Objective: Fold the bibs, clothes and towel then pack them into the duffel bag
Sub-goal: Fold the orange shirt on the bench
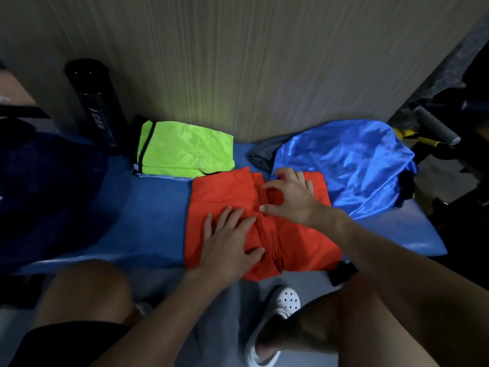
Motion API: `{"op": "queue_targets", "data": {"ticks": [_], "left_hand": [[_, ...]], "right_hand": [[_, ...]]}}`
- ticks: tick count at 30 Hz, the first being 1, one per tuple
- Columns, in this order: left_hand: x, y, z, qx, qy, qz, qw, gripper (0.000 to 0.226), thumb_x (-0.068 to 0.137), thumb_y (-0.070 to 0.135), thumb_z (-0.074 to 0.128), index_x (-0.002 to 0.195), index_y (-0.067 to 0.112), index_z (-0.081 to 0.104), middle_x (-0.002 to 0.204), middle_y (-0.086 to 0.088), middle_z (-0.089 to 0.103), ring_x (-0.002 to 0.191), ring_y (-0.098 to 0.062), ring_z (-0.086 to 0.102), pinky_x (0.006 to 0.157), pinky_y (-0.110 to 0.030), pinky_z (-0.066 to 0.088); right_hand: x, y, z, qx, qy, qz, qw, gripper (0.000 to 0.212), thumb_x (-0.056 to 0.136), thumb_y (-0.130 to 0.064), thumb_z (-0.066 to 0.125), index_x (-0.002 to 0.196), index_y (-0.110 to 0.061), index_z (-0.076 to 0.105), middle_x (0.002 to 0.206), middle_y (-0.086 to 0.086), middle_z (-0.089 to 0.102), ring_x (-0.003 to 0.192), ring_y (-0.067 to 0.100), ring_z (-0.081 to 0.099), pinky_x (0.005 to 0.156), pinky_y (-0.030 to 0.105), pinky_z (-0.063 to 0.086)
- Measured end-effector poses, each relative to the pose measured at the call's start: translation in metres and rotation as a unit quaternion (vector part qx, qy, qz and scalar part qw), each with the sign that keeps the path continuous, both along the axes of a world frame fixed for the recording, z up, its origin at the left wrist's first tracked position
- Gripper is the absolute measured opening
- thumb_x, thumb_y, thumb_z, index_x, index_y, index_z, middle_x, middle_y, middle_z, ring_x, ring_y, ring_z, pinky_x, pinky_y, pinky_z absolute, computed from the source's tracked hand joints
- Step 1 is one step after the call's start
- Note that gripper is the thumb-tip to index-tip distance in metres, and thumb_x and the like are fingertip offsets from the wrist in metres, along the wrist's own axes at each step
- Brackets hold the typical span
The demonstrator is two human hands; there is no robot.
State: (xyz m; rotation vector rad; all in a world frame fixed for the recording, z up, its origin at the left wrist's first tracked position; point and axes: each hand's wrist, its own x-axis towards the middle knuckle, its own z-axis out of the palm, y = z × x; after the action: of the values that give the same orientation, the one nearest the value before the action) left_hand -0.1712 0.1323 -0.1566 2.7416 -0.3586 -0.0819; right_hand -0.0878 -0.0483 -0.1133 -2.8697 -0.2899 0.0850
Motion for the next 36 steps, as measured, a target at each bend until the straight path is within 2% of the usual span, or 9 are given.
{"op": "queue_targets", "data": {"ticks": [5, 8, 12, 19, 25, 29, 32, 33, 36], "left_hand": [[0.021, -0.004, 0.021, 0.009, -0.045, -0.052, 0.998, 0.062, 0.085, 0.059, 0.057, 0.141, 0.038, 0.041, 0.149, 0.010, 0.034, 0.140, -0.016, 0.030, 0.113, -0.045, 0.024], [0.051, -0.023, 0.044, 0.034, -0.075, -0.128, 0.988, 0.055, 0.090, 0.049, 0.059, 0.140, 0.031, 0.046, 0.148, 0.006, 0.038, 0.138, -0.018, 0.035, 0.109, -0.041, 0.032], [0.093, -0.067, 0.059, 0.049, -0.078, -0.224, 0.970, 0.055, 0.091, 0.039, 0.063, 0.142, 0.024, 0.046, 0.146, 0.002, 0.043, 0.136, -0.020, 0.040, 0.107, -0.041, 0.036], [0.150, -0.127, 0.061, 0.186, -0.042, -0.386, 0.903, 0.069, 0.089, 0.026, 0.069, 0.150, 0.029, 0.037, 0.160, 0.008, 0.028, 0.147, -0.016, 0.020, 0.112, -0.041, 0.027], [0.172, -0.141, 0.059, 0.192, -0.068, -0.417, 0.886, 0.063, 0.086, 0.025, 0.072, 0.144, 0.031, 0.048, 0.140, 0.006, 0.041, 0.134, -0.016, 0.030, 0.104, -0.038, 0.030], [0.179, -0.146, 0.055, 0.177, -0.064, -0.424, 0.886, 0.048, 0.082, 0.027, 0.076, 0.126, 0.034, 0.060, 0.122, 0.004, 0.041, 0.119, -0.017, 0.035, 0.099, -0.040, 0.038], [0.189, -0.144, 0.055, 0.109, -0.075, -0.427, 0.895, 0.025, 0.076, 0.027, 0.079, 0.097, 0.026, 0.064, 0.113, 0.006, 0.046, 0.112, -0.017, 0.040, 0.092, -0.044, 0.042], [0.193, -0.142, 0.056, 0.090, -0.078, -0.431, 0.894, 0.024, 0.074, 0.026, 0.078, 0.093, 0.024, 0.063, 0.112, 0.007, 0.051, 0.111, -0.017, 0.043, 0.091, -0.045, 0.043], [0.208, -0.136, 0.060, 0.046, -0.078, -0.423, 0.902, 0.020, 0.072, 0.027, 0.074, 0.089, 0.025, 0.063, 0.103, 0.009, 0.062, 0.104, -0.017, 0.052, 0.091, -0.047, 0.045]], "right_hand": [[-0.044, -0.024, 0.005, 0.116, -0.059, -0.180, 0.975, 0.046, 0.080, -0.047, 0.072, 0.122, -0.032, 0.061, 0.130, -0.004, 0.049, 0.124, 0.025, 0.038, 0.104, 0.046, 0.029], [-0.078, -0.046, -0.008, 0.143, -0.029, -0.294, 0.945, 0.047, 0.081, -0.044, 0.072, 0.123, -0.027, 0.059, 0.126, 0.005, 0.052, 0.123, 0.031, 0.041, 0.103, 0.050, 0.033], [-0.102, -0.068, -0.028, 0.248, -0.002, -0.341, 0.907, 0.057, 0.062, -0.057, 0.072, 0.106, -0.022, 0.060, 0.099, 0.010, 0.060, 0.097, 0.034, 0.058, 0.087, 0.050, 0.049], [-0.109, -0.079, -0.035, 0.191, 0.033, -0.363, 0.911, 0.048, 0.075, -0.044, 0.077, 0.111, -0.018, 0.060, 0.103, 0.004, 0.058, 0.105, 0.028, 0.056, 0.089, 0.040, 0.045], [-0.102, -0.078, -0.029, 0.148, 0.049, -0.353, 0.923, 0.027, 0.080, -0.039, 0.066, 0.103, -0.026, 0.066, 0.101, -0.002, 0.067, 0.113, 0.027, 0.052, 0.090, 0.037, 0.033], [-0.103, -0.084, -0.025, 0.204, 0.036, -0.341, 0.917, 0.006, 0.081, -0.033, 0.066, 0.082, -0.026, 0.065, 0.086, -0.004, 0.065, 0.103, 0.023, 0.055, 0.083, 0.033, 0.033], [-0.103, -0.093, -0.026, 0.271, 0.015, -0.323, 0.907, 0.017, 0.080, -0.023, 0.070, 0.070, -0.025, 0.056, 0.070, -0.005, 0.059, 0.080, 0.022, 0.059, 0.067, 0.023, 0.043], [-0.103, -0.096, -0.024, 0.288, 0.014, -0.317, 0.904, 0.019, 0.080, -0.021, 0.071, 0.070, -0.024, 0.055, 0.067, -0.007, 0.057, 0.073, 0.018, 0.057, 0.058, 0.014, 0.038], [-0.098, -0.102, -0.020, 0.306, 0.025, -0.299, 0.904, 0.025, 0.079, -0.018, 0.074, 0.066, -0.024, 0.053, 0.062, -0.009, 0.052, 0.062, 0.011, 0.051, 0.052, 0.011, 0.036]]}}
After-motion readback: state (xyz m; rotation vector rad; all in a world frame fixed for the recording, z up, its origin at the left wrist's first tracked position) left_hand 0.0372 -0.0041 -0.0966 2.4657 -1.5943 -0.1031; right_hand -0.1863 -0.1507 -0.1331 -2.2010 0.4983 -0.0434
